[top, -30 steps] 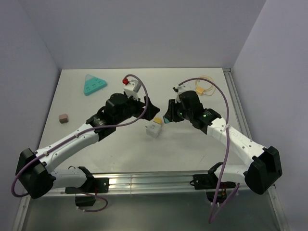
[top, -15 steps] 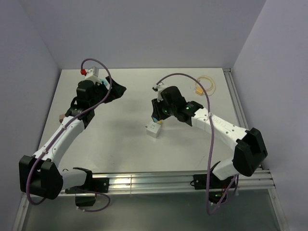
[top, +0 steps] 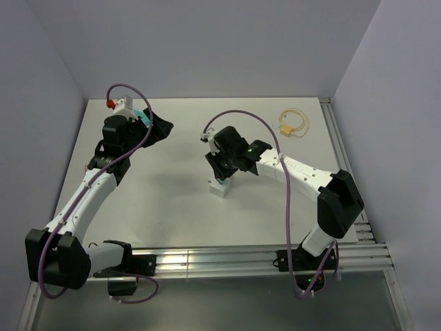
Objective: Insert the plug
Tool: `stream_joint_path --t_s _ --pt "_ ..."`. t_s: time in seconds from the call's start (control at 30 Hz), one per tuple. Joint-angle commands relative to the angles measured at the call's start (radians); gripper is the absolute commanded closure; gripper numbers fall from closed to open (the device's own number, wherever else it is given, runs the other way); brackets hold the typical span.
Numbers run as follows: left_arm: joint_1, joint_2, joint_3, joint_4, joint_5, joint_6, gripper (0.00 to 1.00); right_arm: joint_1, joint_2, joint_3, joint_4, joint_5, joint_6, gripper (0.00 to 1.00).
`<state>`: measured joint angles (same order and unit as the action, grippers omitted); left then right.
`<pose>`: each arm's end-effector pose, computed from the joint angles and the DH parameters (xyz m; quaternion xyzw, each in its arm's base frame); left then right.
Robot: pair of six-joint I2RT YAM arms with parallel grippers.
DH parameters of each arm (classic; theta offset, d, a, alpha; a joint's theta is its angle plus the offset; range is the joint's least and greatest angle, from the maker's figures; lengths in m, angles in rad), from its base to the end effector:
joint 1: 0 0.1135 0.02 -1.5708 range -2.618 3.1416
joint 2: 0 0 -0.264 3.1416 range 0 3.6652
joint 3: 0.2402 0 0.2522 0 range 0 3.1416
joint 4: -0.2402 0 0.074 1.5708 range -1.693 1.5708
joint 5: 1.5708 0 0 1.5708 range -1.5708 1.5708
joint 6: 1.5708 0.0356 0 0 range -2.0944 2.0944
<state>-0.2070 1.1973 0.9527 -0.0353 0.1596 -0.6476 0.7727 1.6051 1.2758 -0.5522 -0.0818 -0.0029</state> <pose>0.2736 -0.0632 0.3280 -0.1272 0.7875 -0.3065 0.5193 0.2485 0.2463 0.2704 -0.3684 0.8654 0.1624 0.2984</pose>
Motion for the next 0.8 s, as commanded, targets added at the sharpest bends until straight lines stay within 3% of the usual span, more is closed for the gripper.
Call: stream_joint_path --t_s 0.0,0.77 --pt "0.0 -0.01 0.003 0.014 0.02 0.0 0.01 -0.001 0.006 0.024 -0.011 0.024 -0.04 1.0" --pt "0.003 -0.01 -0.002 0.026 0.077 -0.024 0.0 -0.003 0.038 -0.035 0.106 0.054 -0.078 1.0"
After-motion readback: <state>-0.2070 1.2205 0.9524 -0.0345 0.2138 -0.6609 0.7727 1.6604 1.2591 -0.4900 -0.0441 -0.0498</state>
